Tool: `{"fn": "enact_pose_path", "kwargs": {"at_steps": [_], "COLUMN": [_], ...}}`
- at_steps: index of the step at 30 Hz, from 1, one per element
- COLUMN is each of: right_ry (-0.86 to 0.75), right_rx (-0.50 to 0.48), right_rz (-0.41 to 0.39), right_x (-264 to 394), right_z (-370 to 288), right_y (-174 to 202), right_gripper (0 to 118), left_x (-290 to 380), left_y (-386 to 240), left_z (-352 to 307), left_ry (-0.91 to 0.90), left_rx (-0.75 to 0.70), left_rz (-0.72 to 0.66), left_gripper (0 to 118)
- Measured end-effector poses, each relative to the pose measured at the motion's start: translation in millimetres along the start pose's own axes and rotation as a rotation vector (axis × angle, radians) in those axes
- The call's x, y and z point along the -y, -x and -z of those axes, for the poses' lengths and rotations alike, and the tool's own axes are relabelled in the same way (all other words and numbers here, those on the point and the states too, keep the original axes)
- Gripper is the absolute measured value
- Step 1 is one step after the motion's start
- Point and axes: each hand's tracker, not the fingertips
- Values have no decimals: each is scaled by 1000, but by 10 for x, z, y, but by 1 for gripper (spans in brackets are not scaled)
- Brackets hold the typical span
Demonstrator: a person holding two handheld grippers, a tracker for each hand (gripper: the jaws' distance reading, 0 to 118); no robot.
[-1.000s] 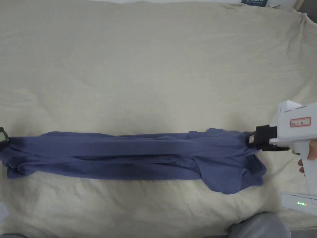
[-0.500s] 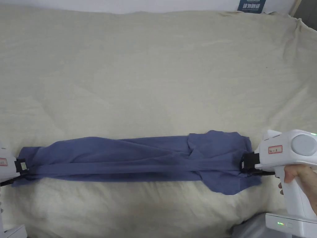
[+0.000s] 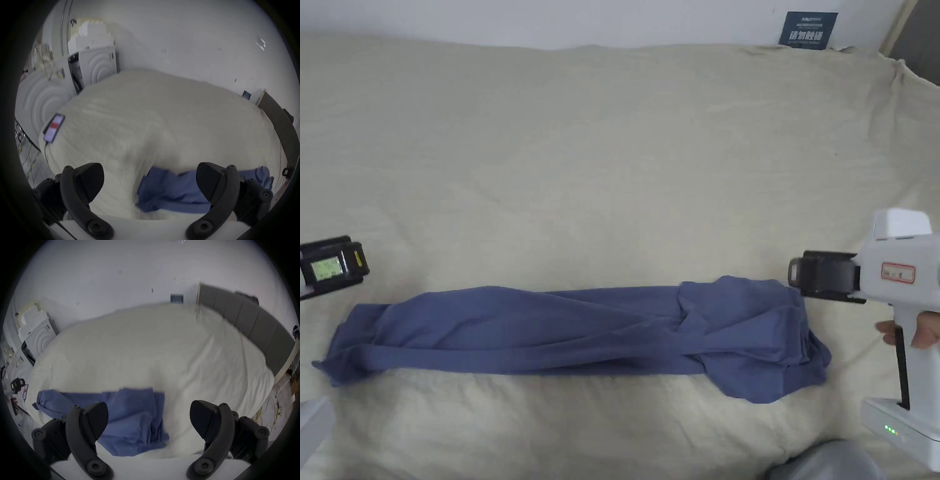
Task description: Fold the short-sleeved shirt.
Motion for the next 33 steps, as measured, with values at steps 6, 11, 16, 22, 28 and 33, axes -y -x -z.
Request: {"fn": "enact_pose_path", "kwargs": {"at_steps": [6, 11, 16, 22, 28, 33], "right_ry": [-319, -511, -612, -649, -629, -593], "right_rx": [-4, 23, 31, 21, 38, 39], "right_rz": [-60, -91, -47, 2, -3, 7], "right_x": [-203, -142, 21, 187, 291, 357], "right_z": [-497, -689, -753, -758, -689, -614], "right_y": [246, 451, 558, 563, 578, 572], "right_gripper": [104, 115, 114, 78, 16, 0], "left_x": [-210, -157, 11, 192, 326, 390], "left_y": [-385, -674, -819, -875, -908, -907], "left_z": [-395, -534, -531, -498, -479, -421], "left_ry": [-271, -375, -392, -399, -404, -379], "left_rx": [52, 77, 121, 151, 170, 195], "left_rz": [79, 121, 134, 150, 141, 154], "left_gripper": [117, 117, 112, 44, 0, 0]}}
